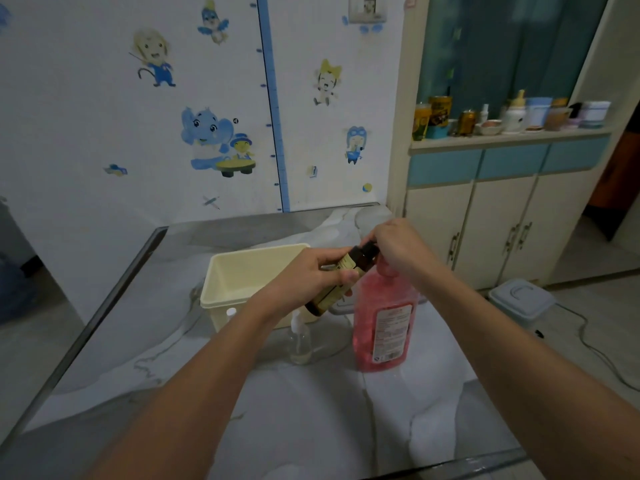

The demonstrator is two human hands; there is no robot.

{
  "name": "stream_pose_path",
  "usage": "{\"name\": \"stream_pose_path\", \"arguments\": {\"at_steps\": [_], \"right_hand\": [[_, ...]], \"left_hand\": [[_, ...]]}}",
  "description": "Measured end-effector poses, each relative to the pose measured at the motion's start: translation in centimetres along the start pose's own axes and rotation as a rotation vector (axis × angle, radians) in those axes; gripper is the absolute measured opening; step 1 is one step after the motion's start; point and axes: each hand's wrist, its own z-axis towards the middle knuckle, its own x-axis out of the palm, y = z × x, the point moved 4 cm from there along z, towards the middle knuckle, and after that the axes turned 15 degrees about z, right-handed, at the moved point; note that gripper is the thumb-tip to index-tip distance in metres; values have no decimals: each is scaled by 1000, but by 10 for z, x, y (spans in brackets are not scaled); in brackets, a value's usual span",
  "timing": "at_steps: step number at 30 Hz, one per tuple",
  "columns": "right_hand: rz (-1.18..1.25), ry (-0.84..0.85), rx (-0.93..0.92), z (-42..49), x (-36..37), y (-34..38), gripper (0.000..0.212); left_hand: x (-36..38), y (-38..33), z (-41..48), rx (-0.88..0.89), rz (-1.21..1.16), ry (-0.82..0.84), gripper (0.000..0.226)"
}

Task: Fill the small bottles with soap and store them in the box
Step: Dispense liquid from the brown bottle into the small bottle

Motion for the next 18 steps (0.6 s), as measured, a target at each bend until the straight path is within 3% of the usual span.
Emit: {"name": "stream_pose_path", "arguments": {"at_steps": [6,9,11,16,18], "right_hand": [[222,-25,32,-2,-8,-1,27],[134,-41,55,-4,-10,3,25],[212,-42,74,-4,-11,0,26],[1037,-93,321,-6,-5,-8,26],[1103,-92,367,-6,-3,-11,28]], "left_hand": [[0,-6,-3,-1,-59,-8,37],[2,-8,-5,-3,-93,-20,37],[3,-8,-6,-9,-89,-28,37],[-3,0,-9,-73,94,-66,48],[-6,3,-14,-93,77,-71,48]]}}
